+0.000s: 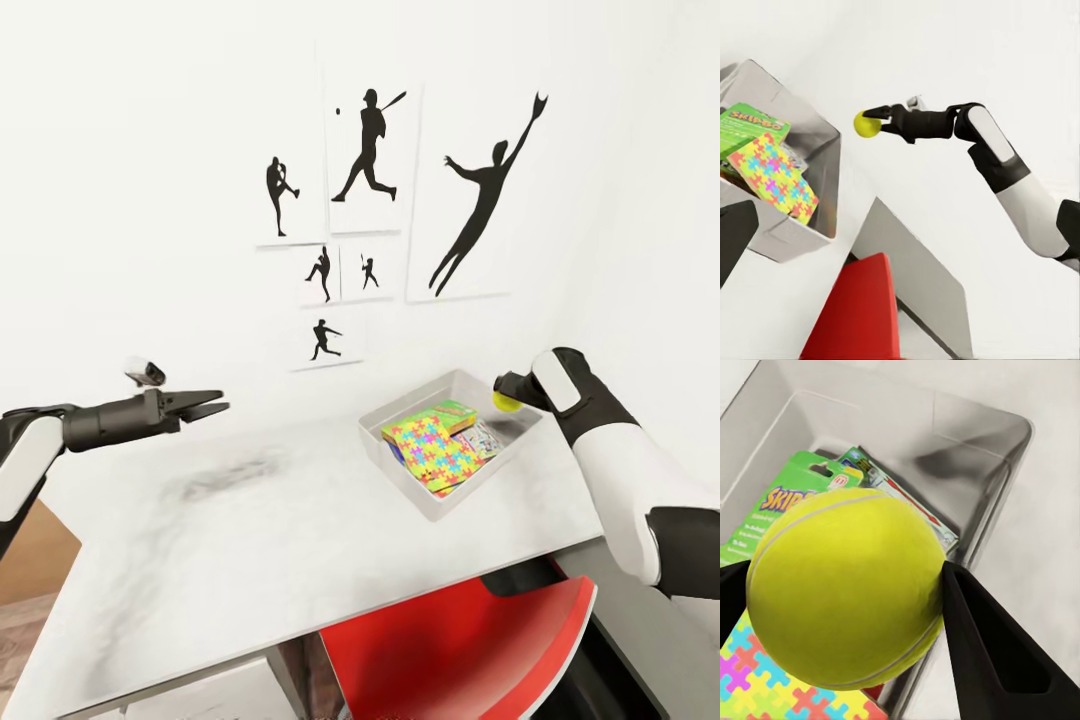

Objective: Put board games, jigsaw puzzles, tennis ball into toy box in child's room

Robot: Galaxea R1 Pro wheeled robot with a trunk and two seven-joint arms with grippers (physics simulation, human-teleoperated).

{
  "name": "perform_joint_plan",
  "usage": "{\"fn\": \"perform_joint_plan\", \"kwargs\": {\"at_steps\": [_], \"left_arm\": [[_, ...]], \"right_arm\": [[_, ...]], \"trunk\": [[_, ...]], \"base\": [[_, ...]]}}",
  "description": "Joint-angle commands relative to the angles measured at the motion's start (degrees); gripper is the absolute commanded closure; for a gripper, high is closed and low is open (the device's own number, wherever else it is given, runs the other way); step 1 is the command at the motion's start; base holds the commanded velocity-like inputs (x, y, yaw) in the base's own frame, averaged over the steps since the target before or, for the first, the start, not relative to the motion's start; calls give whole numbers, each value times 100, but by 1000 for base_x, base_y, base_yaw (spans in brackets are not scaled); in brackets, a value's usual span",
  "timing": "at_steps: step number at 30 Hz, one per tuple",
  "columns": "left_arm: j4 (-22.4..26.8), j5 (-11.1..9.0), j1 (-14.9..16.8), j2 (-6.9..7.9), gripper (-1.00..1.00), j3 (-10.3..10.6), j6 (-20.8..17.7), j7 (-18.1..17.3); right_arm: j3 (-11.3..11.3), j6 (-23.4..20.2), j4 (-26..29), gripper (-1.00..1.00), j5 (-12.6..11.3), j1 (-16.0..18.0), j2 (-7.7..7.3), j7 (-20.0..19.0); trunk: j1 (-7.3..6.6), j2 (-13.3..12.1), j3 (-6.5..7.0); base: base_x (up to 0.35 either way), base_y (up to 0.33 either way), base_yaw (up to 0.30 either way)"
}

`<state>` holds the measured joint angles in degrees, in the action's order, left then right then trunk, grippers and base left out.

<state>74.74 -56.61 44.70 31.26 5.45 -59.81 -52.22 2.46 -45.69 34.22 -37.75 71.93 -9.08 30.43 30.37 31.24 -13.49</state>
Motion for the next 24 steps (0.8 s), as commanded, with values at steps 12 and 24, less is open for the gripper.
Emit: {"fn": "perform_joint_plan", "kwargs": {"at_steps": [12, 24], "left_arm": [[502, -31, 215, -33, -100, 1, -19, -456], [655, -73, 293, -130, -100, 47, -19, -464]], "right_arm": [[26, 16, -39, 100, -75, 6, 24, 51], [27, 17, -30, 100, -75, 6, 33, 26]], "trunk": [[2, 10, -121], [2, 10, -232]], "base": [[3, -6, 0], [1, -2, 0]]}}
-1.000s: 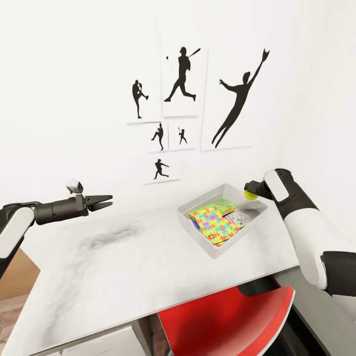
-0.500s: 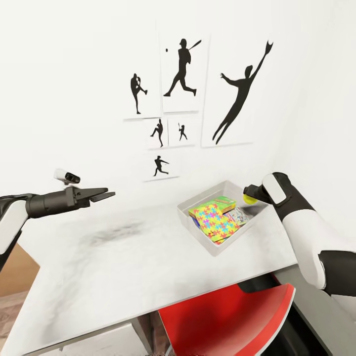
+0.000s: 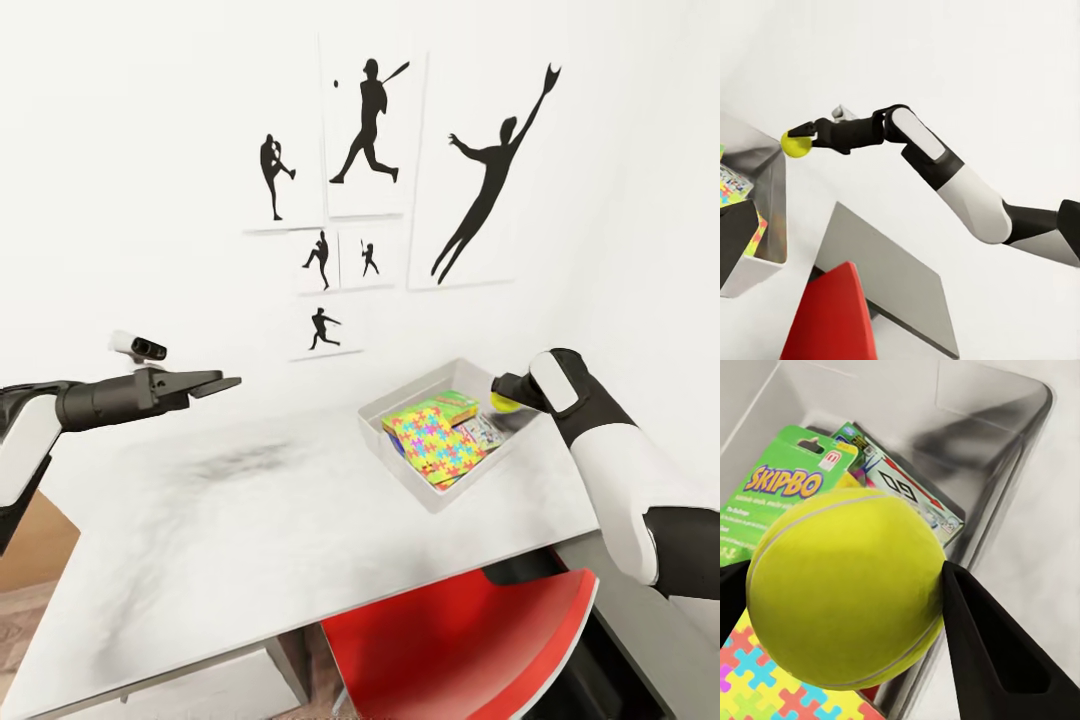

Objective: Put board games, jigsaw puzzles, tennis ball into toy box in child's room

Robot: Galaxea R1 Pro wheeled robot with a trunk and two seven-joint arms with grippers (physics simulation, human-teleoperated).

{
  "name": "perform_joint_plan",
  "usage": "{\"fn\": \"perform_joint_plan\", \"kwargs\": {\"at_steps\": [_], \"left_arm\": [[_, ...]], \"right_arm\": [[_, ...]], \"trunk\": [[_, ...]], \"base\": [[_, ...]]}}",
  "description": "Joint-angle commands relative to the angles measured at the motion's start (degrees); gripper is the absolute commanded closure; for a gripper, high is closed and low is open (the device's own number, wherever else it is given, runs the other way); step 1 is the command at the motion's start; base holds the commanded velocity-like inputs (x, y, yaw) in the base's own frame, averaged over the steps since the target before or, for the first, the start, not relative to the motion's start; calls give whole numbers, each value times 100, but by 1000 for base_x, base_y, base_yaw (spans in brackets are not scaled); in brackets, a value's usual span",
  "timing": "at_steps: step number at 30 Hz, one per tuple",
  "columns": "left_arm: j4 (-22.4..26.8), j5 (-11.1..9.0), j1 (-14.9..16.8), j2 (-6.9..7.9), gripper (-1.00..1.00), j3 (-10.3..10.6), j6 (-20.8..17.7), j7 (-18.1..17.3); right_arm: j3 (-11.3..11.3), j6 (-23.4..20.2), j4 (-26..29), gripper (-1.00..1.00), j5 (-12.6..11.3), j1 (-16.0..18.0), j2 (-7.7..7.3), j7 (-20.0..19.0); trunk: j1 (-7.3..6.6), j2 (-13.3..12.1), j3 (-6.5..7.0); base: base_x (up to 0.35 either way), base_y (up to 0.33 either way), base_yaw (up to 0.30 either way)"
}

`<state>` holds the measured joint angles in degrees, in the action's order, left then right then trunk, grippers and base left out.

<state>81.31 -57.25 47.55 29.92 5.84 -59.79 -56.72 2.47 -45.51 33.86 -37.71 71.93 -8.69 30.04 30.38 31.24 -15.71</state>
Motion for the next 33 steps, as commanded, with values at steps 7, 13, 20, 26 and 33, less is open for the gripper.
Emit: {"fn": "perform_joint_plan", "kwargs": {"at_steps": [7, 13, 20, 26, 33], "left_arm": [[16, -8, 9, -109, -100, 27, -21, -14], [17, -6, 9, -112, -100, 34, -21, -14], [10, -4, 1, -113, -100, 52, -21, -7], [8, -5, 0, -109, -100, 73, -21, -6], [8, -5, 0, -108, -100, 82, -21, -6]], "right_arm": [[33, -2, 11, 100, -79, 5, -11, 63], [34, -2, 15, 100, -79, 23, -21, 63], [34, -2, 15, 100, -77, 162, -8, 63], [56, 0, 15, 100, -72, 240, -12, 63], [60, 8, 14, 100, -70, 258, -18, 64]], "trunk": [[2, 10, -75], [2, 10, -131], [2, 10, -196], [2, 10, -252], [2, 10, -317]], "base": [[0, 0, 0], [0, 0, 0], [0, 0, 0], [0, 0, 0], [0, 0, 0]]}}
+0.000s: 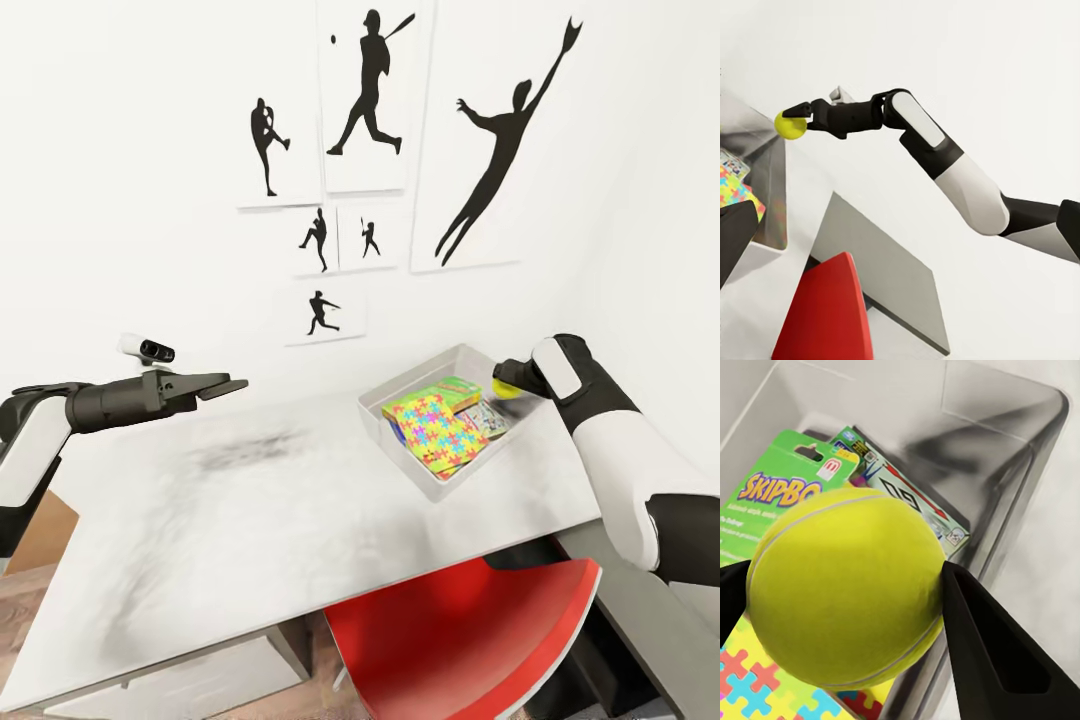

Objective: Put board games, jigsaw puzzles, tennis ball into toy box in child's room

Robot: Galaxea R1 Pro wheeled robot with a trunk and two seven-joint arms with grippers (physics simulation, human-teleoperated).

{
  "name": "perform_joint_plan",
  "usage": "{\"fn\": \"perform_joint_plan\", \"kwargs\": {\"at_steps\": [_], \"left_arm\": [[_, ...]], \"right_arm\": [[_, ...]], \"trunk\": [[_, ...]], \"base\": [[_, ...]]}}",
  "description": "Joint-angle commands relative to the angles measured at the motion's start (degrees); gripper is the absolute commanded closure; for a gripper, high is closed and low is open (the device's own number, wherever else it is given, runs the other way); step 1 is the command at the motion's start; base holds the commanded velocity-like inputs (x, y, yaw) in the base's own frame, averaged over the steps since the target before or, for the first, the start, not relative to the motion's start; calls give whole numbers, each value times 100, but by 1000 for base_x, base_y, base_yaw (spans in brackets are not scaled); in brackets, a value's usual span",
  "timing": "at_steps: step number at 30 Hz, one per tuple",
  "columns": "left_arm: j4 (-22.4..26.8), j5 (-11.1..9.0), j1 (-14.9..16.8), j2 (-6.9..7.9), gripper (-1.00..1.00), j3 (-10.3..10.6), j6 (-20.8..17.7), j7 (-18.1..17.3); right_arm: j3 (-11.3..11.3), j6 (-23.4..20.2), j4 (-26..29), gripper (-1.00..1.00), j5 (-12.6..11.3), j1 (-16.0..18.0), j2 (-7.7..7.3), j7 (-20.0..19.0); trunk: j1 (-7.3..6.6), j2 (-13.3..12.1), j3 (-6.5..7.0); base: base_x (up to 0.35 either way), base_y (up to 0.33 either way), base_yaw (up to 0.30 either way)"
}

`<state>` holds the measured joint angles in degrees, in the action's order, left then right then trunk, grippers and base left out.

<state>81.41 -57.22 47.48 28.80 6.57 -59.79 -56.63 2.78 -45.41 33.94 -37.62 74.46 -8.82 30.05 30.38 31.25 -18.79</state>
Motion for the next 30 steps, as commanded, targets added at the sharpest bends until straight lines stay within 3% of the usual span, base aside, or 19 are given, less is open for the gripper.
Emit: {"fn": "perform_joint_plan", "kwargs": {"at_steps": [1, 7, 14, 30], "left_arm": [[-2, -8, 7, 7, -100, 9, -21, -15], [-2, -8, 7, 11, -100, 4, -21, -15], [-2, -8, 7, 12, -100, 6, -21, -15], [-2, -8, 7, 41, -100, 1, -21, -16]], "right_arm": [[29, 1, 3, 100, -79, 6, -6, 64], [45, 99, -4, 100, -82, 5, -6, 63], [228, 161, -10, 100, -87, 5, -6, 63], [249, 164, 15, 100, -94, -9, -28, 53]], "trunk": [[2, 9, -19], [2, 9, -74], [2, 9, -140], [2, 9, -288]], "base": [[0, 0, 0], [0, 0, 0], [0, 0, 0], [0, 0, 0]]}}
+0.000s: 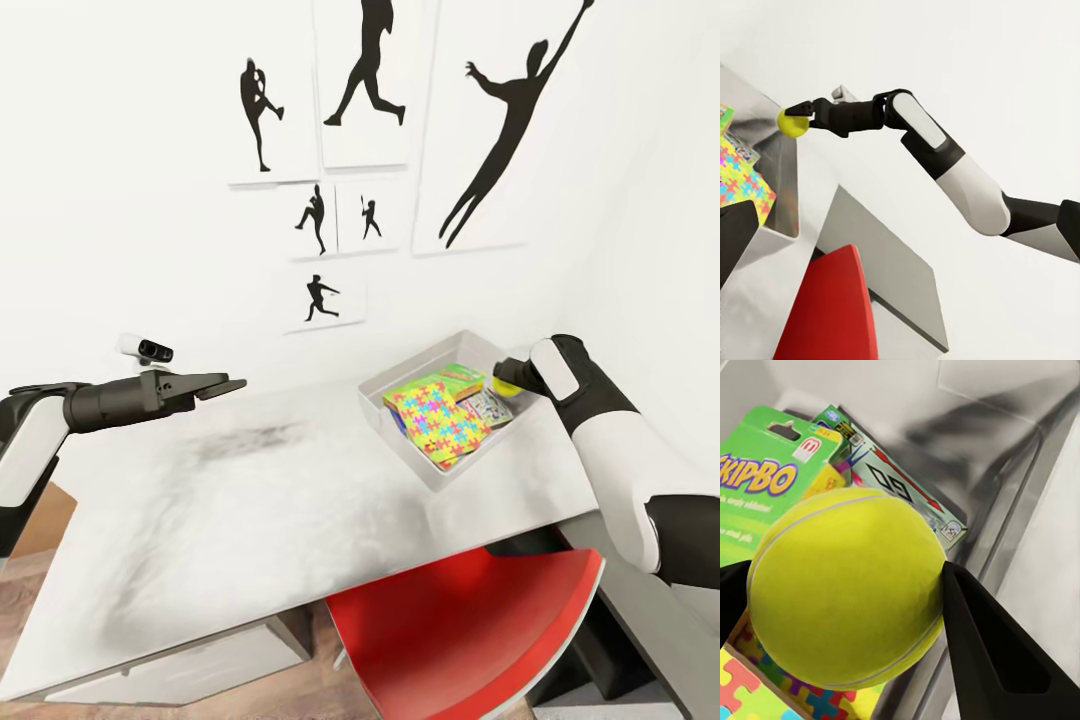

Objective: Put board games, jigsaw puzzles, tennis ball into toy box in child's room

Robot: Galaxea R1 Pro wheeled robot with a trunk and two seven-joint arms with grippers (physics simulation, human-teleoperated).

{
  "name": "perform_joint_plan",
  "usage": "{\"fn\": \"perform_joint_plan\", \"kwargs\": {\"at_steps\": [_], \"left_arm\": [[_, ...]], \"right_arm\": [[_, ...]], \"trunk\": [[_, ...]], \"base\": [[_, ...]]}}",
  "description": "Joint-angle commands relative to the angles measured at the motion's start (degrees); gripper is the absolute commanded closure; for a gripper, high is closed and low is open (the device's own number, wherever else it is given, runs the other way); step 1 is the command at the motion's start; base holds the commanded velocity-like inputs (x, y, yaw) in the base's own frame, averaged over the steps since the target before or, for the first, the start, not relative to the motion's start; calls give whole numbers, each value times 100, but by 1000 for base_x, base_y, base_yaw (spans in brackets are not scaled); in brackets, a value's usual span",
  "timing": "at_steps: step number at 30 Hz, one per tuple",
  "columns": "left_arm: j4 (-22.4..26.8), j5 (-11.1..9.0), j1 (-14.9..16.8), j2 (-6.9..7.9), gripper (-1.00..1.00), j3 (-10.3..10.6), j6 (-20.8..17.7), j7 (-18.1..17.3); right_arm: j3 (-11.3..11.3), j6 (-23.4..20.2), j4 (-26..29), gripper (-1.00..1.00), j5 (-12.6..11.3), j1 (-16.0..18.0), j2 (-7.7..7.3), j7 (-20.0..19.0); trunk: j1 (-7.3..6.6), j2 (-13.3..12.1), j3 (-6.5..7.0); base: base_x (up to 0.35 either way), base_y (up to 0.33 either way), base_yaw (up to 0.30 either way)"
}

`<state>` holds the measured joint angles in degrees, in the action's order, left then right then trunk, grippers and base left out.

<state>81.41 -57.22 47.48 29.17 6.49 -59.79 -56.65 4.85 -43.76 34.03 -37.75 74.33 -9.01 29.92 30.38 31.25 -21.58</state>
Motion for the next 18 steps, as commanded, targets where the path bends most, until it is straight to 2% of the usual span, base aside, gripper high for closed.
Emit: {"fn": "perform_joint_plan", "kwargs": {"at_steps": [1, 5, 15, 16, 18], "left_arm": [[-2, -8, 7, 6, -100, 9, -21, -14], [-2, -8, 7, 9, -100, 3, -21, -14], [-2, -8, 7, 13, -100, 0, -21, -13], [-2, -8, 7, 12, -100, 0, -21, -13], [-2, -8, 7, 11, -100, 1, -21, -14]], "right_arm": [[43, -1, 11, 100, -84, 4, -25, 62], [40, -7, 21, 100, -89, 3, -51, 55], [44, -1, 24, 100, -75, 3, 2, 57], [45, -1, 24, -100, -75, 3, 3, 57], [49, -1, 24, -100, -75, 3, 4, 57]], "trunk": [[2, 9, -18], [2, 9, -54], [2, 9, -71], [2, 9, -71], [2, 9, -71]], "base": [[0, 0, 0], [0, 0, 0], [0, 0, 0], [0, 0, 0], [0, 0, 0]]}}
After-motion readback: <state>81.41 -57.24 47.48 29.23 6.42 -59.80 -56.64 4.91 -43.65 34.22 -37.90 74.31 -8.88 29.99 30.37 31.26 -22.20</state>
